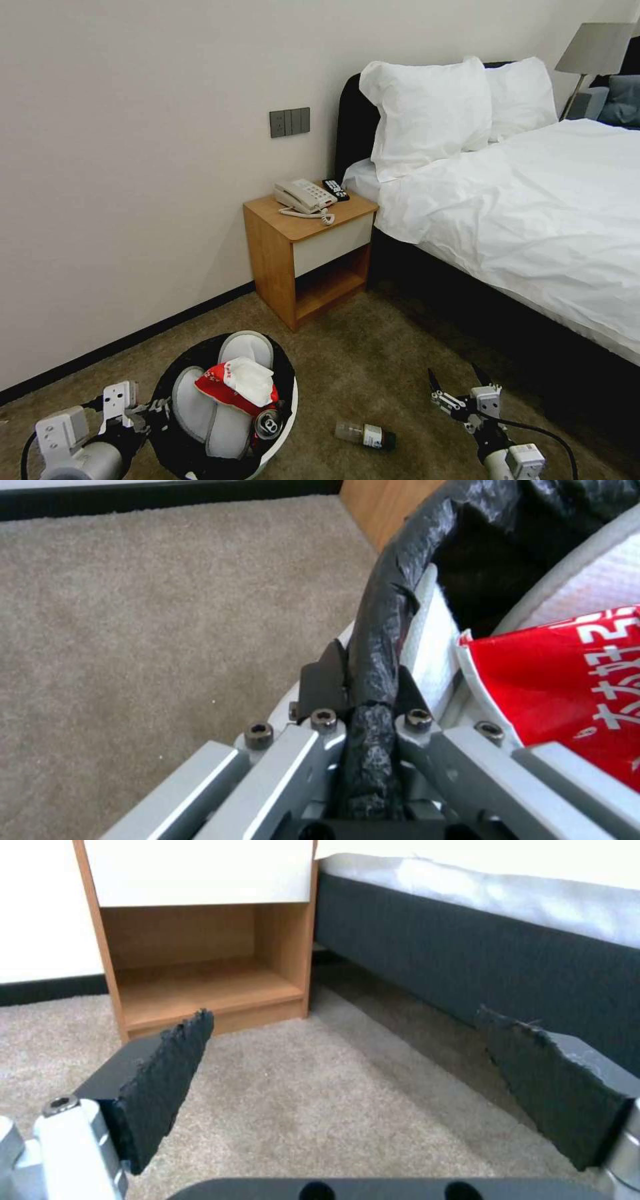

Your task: Pick up the trash bin, then pick up the garbage from the floor and place it into the trash bin.

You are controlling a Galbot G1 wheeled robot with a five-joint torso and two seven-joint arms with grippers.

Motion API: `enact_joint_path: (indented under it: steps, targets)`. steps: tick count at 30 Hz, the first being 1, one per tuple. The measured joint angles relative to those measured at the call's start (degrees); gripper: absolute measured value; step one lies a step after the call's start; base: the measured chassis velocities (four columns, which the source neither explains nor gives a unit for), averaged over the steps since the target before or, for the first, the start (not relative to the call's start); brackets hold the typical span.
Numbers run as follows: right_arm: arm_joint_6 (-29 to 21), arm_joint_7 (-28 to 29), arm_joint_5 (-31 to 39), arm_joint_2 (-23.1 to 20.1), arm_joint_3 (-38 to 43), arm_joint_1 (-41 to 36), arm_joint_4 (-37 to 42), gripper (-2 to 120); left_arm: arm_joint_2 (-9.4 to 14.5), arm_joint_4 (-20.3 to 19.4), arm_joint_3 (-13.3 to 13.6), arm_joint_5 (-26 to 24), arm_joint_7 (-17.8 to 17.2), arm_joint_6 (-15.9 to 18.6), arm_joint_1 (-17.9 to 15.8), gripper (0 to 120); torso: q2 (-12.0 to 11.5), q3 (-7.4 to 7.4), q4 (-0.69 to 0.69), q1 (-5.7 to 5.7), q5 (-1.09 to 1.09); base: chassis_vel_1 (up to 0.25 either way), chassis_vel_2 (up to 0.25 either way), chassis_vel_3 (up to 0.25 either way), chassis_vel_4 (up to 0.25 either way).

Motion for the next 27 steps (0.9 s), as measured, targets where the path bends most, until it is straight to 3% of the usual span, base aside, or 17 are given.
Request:
enact_joint_path:
  steps: [11,13,16,17,19,25,27]
  targets:
    - [0.26,-0.71,0.00,-1.12,-0.23,0.57,-1.27,100,-0.04,-0.42,-0.04,-0.02,-0.02,0.00,0.18,2,0.00,0.00,-0.01,0.00,0.01,0.000,0.000,0.000,0.000]
    - [-0.94,-1.12,-0.36,-2.91,-0.91,1.06,-1.94,100,-0.06,-0.65,-0.05,-0.01,-0.05,0.00,0.53,2,0.00,0.00,-0.01,0.00,0.02,0.000,0.000,0.000,0.000]
    - [-3.43,-3.95,1.43,-8.91,-3.35,3.19,-4.13,100,-0.07,-1.02,-0.05,0.07,-0.07,0.00,1.05,2,0.00,0.00,0.00,0.00,0.01,0.000,0.000,0.000,0.000]
    - [-3.43,-3.95,1.43,-8.91,-3.35,3.19,-4.13,100,-0.07,-1.02,-0.05,0.07,-0.07,0.00,1.05,2,0.00,0.00,0.00,0.00,0.01,0.000,0.000,0.000,0.000]
    - [-5.60,-8.22,4.99,-13.74,-5.86,5.19,-6.17,100,-0.08,-1.26,-0.03,0.20,-0.09,0.01,1.06,2,-0.01,0.00,0.00,0.00,0.00,0.000,0.000,0.000,0.000]
    - [-7.79,-14.11,6.72,-17.18,-10.33,9.37,-10.20,100,-0.25,-1.46,0.02,0.55,-0.11,0.03,1.16,2,0.00,0.00,0.01,0.00,0.00,0.000,0.000,0.000,0.000]
    - [-8.47,-18.93,6.52,-18.32,-13.82,12.87,-13.85,100,-0.40,-1.54,0.03,0.74,-0.12,0.04,1.28,2,0.00,0.00,0.00,0.00,0.00,0.000,0.000,0.000,0.000]
